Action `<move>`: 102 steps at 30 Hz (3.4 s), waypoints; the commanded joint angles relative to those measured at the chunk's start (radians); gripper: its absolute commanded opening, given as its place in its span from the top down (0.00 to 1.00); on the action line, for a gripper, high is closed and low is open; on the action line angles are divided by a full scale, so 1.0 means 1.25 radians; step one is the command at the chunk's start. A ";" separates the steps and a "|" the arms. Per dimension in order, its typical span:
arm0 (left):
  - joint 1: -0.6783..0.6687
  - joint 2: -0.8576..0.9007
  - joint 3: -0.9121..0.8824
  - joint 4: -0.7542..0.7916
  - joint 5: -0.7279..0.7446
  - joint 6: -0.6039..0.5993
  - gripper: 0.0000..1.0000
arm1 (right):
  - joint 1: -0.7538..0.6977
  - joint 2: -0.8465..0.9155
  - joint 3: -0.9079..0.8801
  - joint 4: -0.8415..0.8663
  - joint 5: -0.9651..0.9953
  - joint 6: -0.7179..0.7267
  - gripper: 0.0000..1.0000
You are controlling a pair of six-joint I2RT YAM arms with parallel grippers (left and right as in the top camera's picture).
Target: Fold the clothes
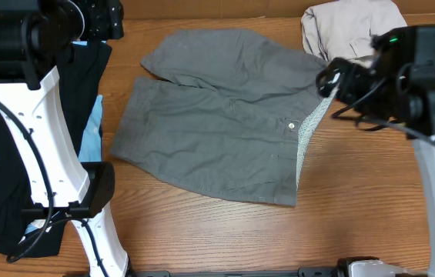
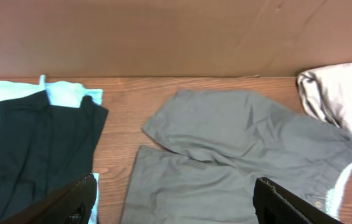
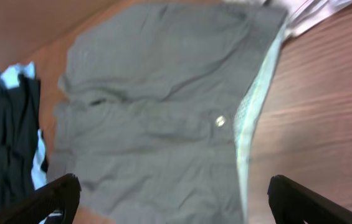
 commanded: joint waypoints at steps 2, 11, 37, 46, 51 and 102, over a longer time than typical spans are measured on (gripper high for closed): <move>0.003 0.014 -0.044 -0.002 0.039 0.001 0.17 | 0.107 0.005 -0.005 -0.016 0.119 0.108 0.00; -0.020 0.138 -0.214 0.193 0.132 0.130 0.14 | 0.138 0.006 -0.069 0.027 0.162 0.137 0.00; -0.097 0.508 -0.253 0.408 0.001 0.138 0.22 | 0.138 0.114 -0.114 0.094 0.190 0.095 0.00; -0.116 0.523 -0.284 0.389 -0.105 0.130 0.24 | 0.139 0.114 -0.114 0.093 0.189 0.095 0.00; -0.116 0.523 -0.307 0.346 -0.172 0.056 0.19 | 0.139 0.114 -0.114 0.093 0.183 0.095 0.00; 0.057 0.226 0.010 -0.002 -0.009 -0.034 0.00 | 0.096 0.031 0.102 -0.009 0.143 0.032 0.00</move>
